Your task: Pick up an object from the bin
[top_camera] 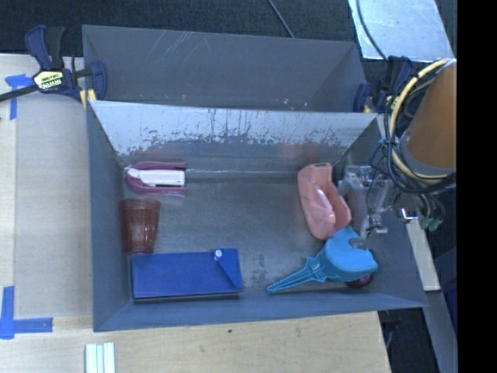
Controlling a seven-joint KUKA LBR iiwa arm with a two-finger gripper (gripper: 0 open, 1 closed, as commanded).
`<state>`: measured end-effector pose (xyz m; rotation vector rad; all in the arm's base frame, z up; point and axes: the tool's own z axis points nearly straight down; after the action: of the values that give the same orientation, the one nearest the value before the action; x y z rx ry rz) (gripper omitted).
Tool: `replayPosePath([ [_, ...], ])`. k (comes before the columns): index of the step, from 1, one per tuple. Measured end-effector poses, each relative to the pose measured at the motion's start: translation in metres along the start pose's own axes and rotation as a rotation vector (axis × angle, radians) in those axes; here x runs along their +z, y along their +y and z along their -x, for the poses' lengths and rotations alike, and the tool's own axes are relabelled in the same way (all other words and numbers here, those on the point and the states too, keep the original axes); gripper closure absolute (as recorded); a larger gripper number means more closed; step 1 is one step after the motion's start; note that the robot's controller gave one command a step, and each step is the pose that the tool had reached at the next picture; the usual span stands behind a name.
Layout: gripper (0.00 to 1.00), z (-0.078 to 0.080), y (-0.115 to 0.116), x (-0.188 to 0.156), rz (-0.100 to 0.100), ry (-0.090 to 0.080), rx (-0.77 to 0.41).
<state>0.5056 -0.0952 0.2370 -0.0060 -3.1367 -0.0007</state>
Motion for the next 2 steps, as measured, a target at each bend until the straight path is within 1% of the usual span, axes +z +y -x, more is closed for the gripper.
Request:
replayPosePath([
  [1, 0.00, 0.002, 0.001, -0.004, -0.001, -0.009, -0.004],
  [2, 0.00, -0.013, -0.005, 0.108, -0.003, -0.011, -0.202],
])
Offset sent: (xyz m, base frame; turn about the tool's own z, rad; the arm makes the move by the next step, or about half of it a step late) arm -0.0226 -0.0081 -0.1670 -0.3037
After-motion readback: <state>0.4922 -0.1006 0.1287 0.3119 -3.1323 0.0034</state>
